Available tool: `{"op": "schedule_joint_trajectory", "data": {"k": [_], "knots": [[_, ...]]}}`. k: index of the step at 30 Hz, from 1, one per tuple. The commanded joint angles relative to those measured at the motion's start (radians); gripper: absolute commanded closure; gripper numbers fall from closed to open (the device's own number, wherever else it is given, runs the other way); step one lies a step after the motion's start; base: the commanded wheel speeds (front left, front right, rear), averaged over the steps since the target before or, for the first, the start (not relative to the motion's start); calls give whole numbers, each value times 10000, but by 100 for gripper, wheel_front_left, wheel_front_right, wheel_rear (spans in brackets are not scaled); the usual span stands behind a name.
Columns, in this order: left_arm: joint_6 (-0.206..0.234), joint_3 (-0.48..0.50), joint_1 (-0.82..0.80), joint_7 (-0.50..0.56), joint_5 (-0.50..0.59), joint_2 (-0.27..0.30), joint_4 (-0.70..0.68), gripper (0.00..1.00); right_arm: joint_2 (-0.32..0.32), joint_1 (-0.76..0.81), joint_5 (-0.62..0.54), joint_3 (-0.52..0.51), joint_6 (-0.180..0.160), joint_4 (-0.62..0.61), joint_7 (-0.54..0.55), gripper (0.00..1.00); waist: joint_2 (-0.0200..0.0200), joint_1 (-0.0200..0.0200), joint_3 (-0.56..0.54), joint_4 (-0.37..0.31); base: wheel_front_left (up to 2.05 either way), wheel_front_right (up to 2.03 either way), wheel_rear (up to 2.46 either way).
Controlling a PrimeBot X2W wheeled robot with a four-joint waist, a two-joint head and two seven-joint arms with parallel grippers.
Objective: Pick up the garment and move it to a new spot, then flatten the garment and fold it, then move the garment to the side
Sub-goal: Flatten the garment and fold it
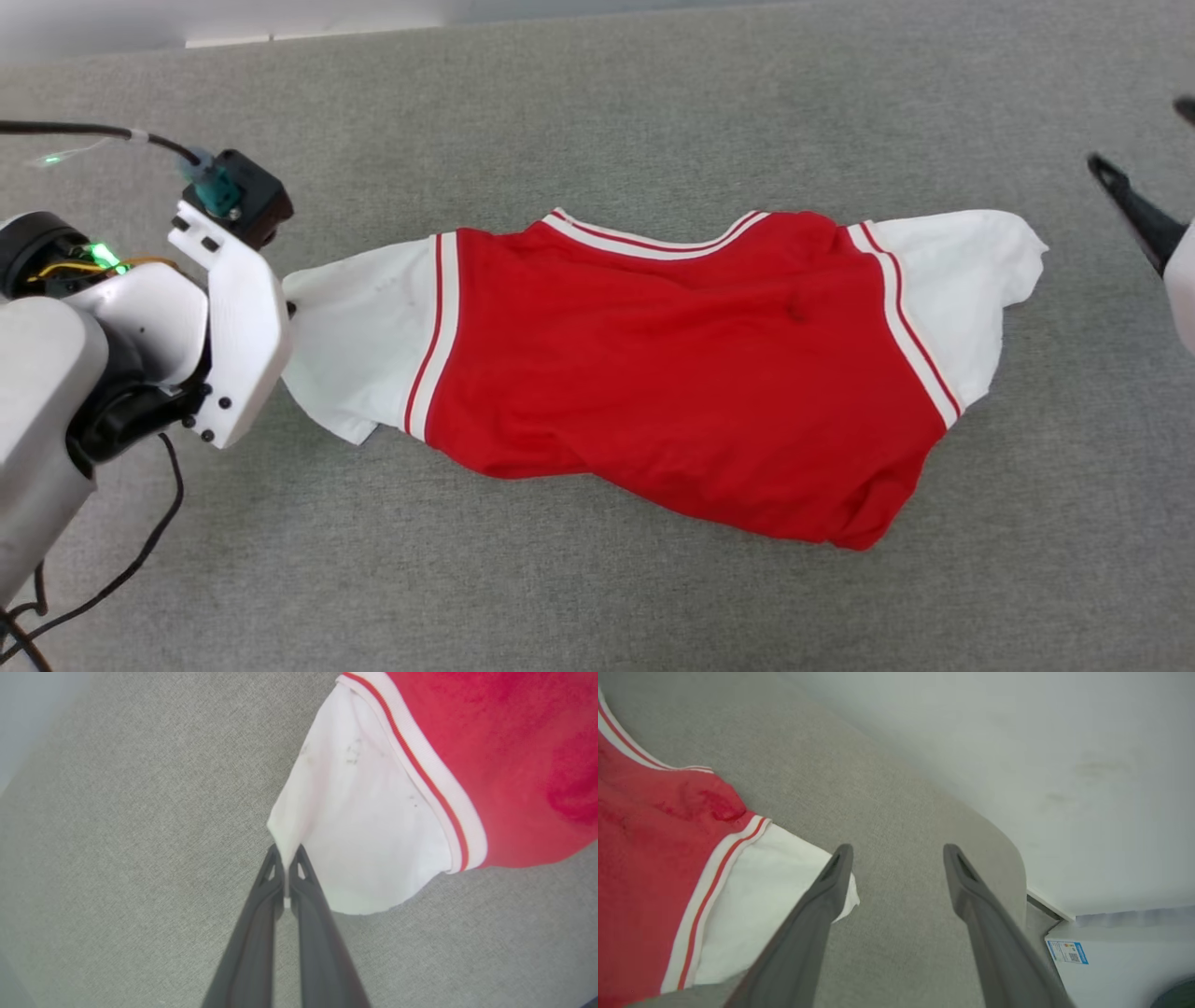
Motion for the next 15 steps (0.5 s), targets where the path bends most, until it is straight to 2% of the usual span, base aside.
{"op": "schedule_joint_trajectory", "data": {"k": [1, 4, 6, 11, 15], "knots": [[6, -41, -111, -40, 29, -83, -66, 100, -476, -362, 721, 427, -10, -3, 916, 0, 0, 0, 149, 146, 0, 0, 0], [6, -137, -319, -94, 216, -140, -240, 100, -1306, -1162, 2319, 1281, -10, 62, 2970, 0, 0, 0, 397, 316, 0, 0, 0], [6, -227, -423, -157, 330, -246, -302, 100, -1504, -1532, 3131, 1632, -9, 380, 3951, 0, 0, 0, 615, 443, 0, 0, 0], [6, -413, -873, -256, 555, -426, -546, 100, -1125, -2371, 4052, 1866, -9, 1478, 5164, 0, 0, 0, 1174, 721, 0, 0, 0], [6, -559, -1190, -349, 641, -552, -674, 100, -654, -2546, 4180, 1895, -9, 2326, 5037, 0, 0, 0, 1567, 935, 0, 0, 0]]}}
